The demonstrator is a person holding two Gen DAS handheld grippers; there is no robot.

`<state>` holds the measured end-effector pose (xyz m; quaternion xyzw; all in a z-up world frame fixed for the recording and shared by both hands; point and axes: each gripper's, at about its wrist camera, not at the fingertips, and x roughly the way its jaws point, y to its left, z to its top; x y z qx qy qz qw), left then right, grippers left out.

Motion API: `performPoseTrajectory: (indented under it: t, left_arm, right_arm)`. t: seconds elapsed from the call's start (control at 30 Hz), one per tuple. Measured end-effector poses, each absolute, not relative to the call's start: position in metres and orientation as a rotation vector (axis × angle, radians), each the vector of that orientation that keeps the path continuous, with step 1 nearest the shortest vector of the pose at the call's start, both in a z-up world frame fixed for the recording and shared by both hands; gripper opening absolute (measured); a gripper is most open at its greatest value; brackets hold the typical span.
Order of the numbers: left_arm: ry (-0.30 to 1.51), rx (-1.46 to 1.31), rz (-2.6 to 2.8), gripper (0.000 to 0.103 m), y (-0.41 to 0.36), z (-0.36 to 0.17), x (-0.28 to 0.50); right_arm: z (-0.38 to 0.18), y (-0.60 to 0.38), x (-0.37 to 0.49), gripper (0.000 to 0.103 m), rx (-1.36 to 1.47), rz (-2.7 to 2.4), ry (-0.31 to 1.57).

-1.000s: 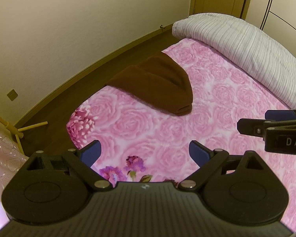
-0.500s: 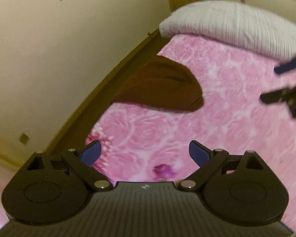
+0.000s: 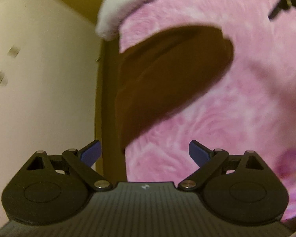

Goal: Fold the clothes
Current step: 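Grasp the cardigan edge with the left gripper while the right gripper grasps another edge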

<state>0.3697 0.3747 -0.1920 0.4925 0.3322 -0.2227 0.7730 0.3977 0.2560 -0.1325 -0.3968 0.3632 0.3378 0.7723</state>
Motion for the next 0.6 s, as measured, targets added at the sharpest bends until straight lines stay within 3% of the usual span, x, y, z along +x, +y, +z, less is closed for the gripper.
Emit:
performPoseTrajectory:
  t: [0.07, 0.33, 0.4, 0.43, 0.47, 0.5, 0.53, 0.6]
  left_arm:
    - [0.691, 1.144, -0.538, 0.086, 0.381, -0.223, 0.394]
    - [0.568, 1.239, -0.639, 0.085, 0.399, -0.272, 0.448]
    - [0.555, 1.223, -0.642, 0.076, 0.402, -0.271, 0.461]
    - [0.566, 1.216, -0.642, 0.058, 0.402, -0.271, 0.468]
    - [0.589, 1.211, -0.648, 0.033, 0.401, -0.27, 0.474]
    - [0.621, 1.201, -0.656, 0.028, 0.399, -0.269, 0.481]
    - [0.644, 1.19, -0.664, 0.024, 0.398, -0.267, 0.486]
    - [0.634, 1.175, -0.665, 0.013, 0.397, -0.253, 0.488]
  right_arm:
    - [-0.156, 0.27, 0.417, 0.074, -0.874, 0.741, 0.789]
    - [-0.234, 0.317, 0.466, 0.074, -1.011, 0.804, 0.717]
    - [-0.239, 0.323, 0.477, 0.074, -1.015, 0.796, 0.71]
    - [-0.239, 0.325, 0.484, 0.073, -0.999, 0.785, 0.72]
    - [-0.238, 0.327, 0.491, 0.069, -0.983, 0.774, 0.732]
    - [-0.234, 0.329, 0.501, 0.039, -0.949, 0.755, 0.77]
    - [-0.229, 0.33, 0.511, 0.023, -0.925, 0.746, 0.817]
    - [-0.206, 0.326, 0.517, 0.014, -0.897, 0.739, 0.805]
